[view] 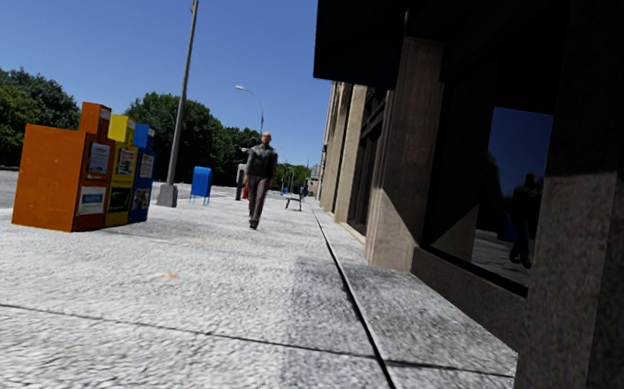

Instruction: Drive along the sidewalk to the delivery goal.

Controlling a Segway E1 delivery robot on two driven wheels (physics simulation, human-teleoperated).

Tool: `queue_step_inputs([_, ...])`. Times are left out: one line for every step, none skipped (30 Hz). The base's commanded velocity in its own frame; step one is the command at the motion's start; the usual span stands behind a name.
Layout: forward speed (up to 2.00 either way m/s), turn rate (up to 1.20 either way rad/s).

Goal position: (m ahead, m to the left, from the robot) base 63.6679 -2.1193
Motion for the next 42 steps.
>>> queue_step_inputs([2.00, -0.21])
queue_step_inputs([2.00, -0.21])
queue_step_inputs([2.00, -0.22])
queue_step_inputs([2.00, -0.22])
queue_step_inputs([2.00, -0.23])
queue_step_inputs([2.00, -0.23])
queue_step_inputs([2.00, -0.23])
queue_step_inputs([2.00, -0.23])
queue_step_inputs([2.00, -0.23])
queue_step_inputs([2.00, -0.23])
queue_step_inputs([2.00, -0.23])
queue_step_inputs([2.00, -0.08])
queue_step_inputs([2.00, 0.00])
queue_step_inputs([2.00, 0.00])
queue_step_inputs([2.00, 0.00])
queue_step_inputs([2.00, 0.00])
queue_step_inputs([2.00, 0.00])
queue_step_inputs([2.00, 0.00])
queue_step_inputs([2.00, 0.00])
queue_step_inputs([2.00, 0.00])
queue_step_inputs([2.00, 0.00])
queue_step_inputs([2.00, 0.00])
queue_step_inputs([2.00, 0.00])
queue_step_inputs([2.00, 0.00])
queue_step_inputs([2.00, 0.00])
queue_step_inputs([2.00, 0.00])
queue_step_inputs([2.00, 0.00])
queue_step_inputs([2.00, 0.00])
queue_step_inputs([2.00, 0.00])
queue_step_inputs([2.00, 0.00])
queue_step_inputs([2.00, 0.00])
queue_step_inputs([2.00, 0.00])
queue_step_inputs([2.00, 0.00])
queue_step_inputs([2.00, 0.00])
queue_step_inputs([2.00, 0.00])
queue_step_inputs([2.00, 0.00])
queue_step_inputs([2.00, 0.00])
queue_step_inputs([2.00, 0.00])
queue_step_inputs([2.00, 0.00])
queue_step_inputs([2.00, 0.00])
queue_step_inputs([2.00, 0.00])
queue_step_inputs([2.00, 0.00])
